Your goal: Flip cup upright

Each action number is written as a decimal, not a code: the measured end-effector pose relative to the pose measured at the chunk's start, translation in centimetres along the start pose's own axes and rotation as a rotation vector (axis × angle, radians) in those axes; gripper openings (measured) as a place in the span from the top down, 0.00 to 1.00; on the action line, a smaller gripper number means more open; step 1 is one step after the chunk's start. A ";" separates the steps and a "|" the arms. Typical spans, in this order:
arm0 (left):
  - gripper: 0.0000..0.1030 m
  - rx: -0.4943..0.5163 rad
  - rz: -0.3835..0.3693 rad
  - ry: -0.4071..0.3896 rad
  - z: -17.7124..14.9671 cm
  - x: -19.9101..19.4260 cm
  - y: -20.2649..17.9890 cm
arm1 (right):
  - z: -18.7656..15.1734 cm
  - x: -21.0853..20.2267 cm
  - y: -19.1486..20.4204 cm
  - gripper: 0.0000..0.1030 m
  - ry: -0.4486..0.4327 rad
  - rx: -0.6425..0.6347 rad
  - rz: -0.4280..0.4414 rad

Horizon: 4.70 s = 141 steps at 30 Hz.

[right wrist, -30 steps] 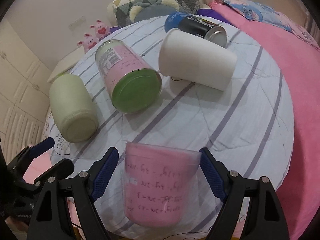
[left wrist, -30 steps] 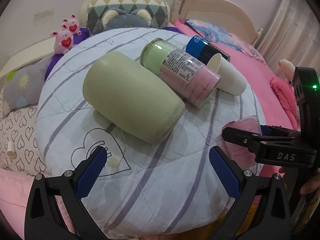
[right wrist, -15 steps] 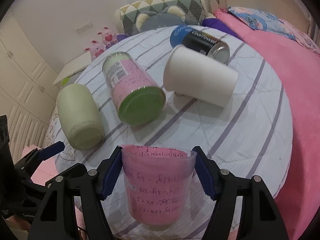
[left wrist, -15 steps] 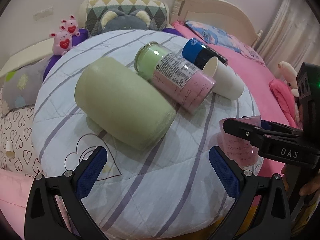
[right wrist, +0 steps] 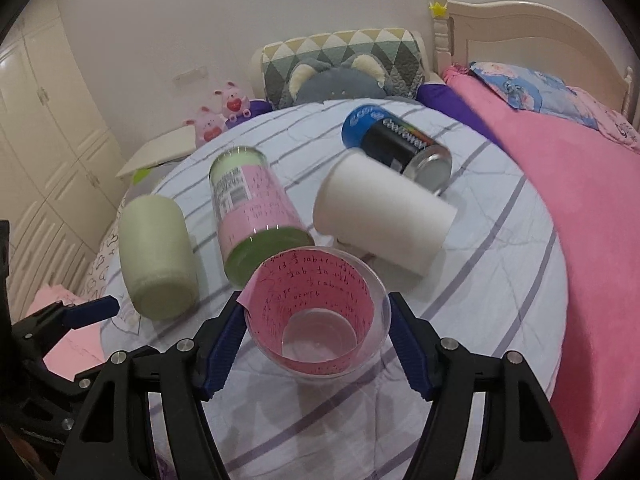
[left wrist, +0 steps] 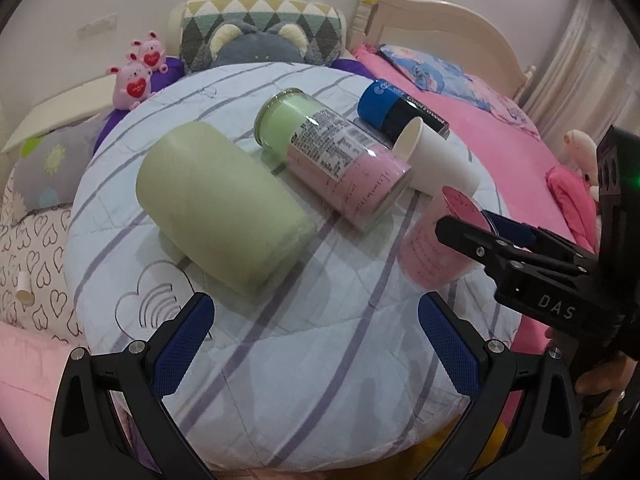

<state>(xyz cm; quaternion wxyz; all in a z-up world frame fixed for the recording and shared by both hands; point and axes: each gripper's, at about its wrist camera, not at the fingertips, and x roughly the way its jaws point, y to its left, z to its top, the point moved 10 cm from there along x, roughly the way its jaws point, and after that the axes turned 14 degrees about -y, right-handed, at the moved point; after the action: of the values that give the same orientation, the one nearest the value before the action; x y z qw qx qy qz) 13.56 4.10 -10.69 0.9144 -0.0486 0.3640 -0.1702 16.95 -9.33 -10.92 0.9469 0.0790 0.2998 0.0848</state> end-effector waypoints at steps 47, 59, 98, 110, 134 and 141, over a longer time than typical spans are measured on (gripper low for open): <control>0.00 0.027 0.143 -0.199 1.3 -3.9 -5.1 | 1.1 -8.6 -4.2 0.23 -0.169 -0.014 0.031; 0.00 0.025 0.161 -0.297 1.2 -3.5 -8.4 | 0.8 -11.3 -6.8 0.22 -0.278 -0.032 0.030; 0.00 0.090 0.312 -0.665 0.9 -6.5 -7.8 | -1.5 -10.5 -6.8 0.19 -0.410 -0.104 0.028; 0.00 0.096 0.329 -0.666 0.8 -6.8 -7.7 | -1.8 -10.4 -6.0 0.19 -0.407 -0.117 0.035; 0.00 0.082 0.346 -0.692 0.8 -7.0 -7.3 | -2.3 -10.9 -6.6 0.19 -0.397 -0.120 0.023; 0.00 0.100 0.367 -0.684 0.8 -6.9 -7.5 | -2.3 -10.6 -6.7 0.19 -0.391 -0.117 0.019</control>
<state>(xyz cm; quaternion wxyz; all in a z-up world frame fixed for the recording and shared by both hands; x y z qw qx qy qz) 7.38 -0.61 -4.05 0.9994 0.0079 0.0320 0.0049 7.84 -17.85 -8.31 0.9892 0.0416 0.1042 0.0942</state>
